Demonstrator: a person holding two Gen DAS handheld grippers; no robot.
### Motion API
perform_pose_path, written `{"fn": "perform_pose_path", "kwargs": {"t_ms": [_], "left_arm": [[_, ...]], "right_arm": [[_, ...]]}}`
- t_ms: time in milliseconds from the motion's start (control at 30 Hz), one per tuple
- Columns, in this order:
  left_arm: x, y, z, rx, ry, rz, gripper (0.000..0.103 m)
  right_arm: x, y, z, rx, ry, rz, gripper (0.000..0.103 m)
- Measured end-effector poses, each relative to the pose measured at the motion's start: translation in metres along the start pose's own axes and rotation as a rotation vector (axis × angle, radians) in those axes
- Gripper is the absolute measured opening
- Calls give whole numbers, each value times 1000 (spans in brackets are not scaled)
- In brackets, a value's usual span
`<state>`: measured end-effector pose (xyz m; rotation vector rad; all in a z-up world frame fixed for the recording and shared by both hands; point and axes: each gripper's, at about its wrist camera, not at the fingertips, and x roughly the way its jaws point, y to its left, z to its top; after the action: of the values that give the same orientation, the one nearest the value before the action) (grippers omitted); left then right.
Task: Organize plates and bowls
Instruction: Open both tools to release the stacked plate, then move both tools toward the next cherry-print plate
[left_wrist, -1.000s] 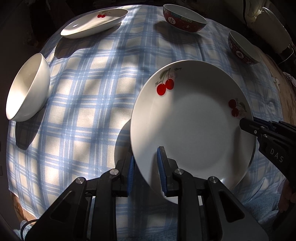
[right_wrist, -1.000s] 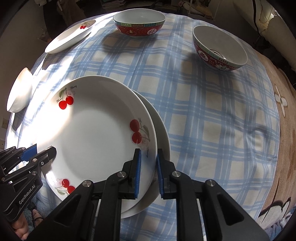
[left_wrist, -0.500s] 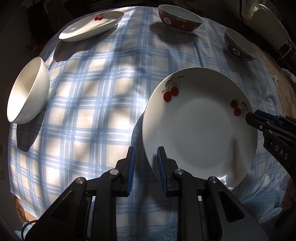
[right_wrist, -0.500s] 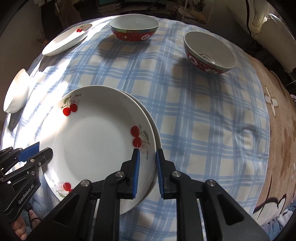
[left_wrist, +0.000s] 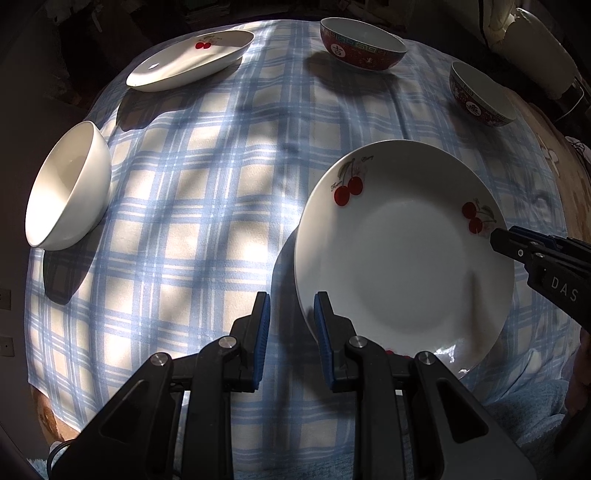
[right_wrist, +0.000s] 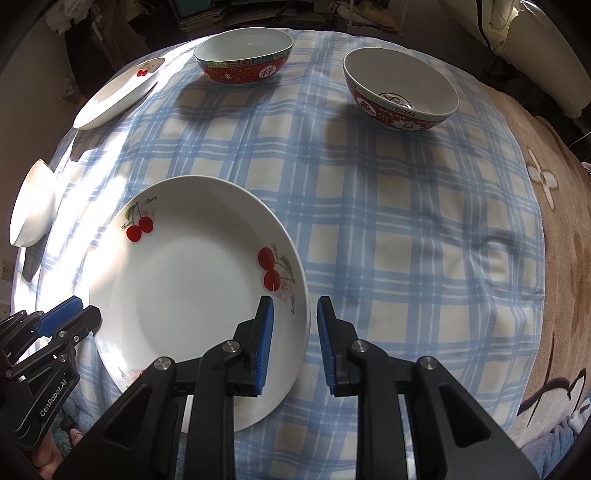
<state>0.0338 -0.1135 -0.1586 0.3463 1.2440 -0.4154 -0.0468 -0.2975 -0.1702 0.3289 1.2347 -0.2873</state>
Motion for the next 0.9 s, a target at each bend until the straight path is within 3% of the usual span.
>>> {"fn": "perform_pose_path", "kwargs": {"t_ms": [67,133,267,333,367,433,600,900], "left_arm": [[-5,1,0,-4,-11,-1,30],[-12,5,1,-14,-32,-1,45],[-24,10,6,-26,-68,8,58],[-26,14,10,-37,-60,5,76],[-27,16,11,-40,-59,-2,78],[-30,20,14,-48,-63,-2,79],[-40,28,22,-52,-96,22,80],[-68,44,47,-26,-138,88,80]], "right_arm": [[-4,-2,0,13,-14,15,31],[-9,-5,1,28,-36,26,53],[-19,-5,4,44,-75,51,64],[-23,-4,6,45,-98,55,78],[-26,-3,7,43,-112,54,81],[-32,-1,10,35,-146,53,89],[-47,5,16,6,-222,50,97],[-67,25,39,-43,-304,68,98]]}}
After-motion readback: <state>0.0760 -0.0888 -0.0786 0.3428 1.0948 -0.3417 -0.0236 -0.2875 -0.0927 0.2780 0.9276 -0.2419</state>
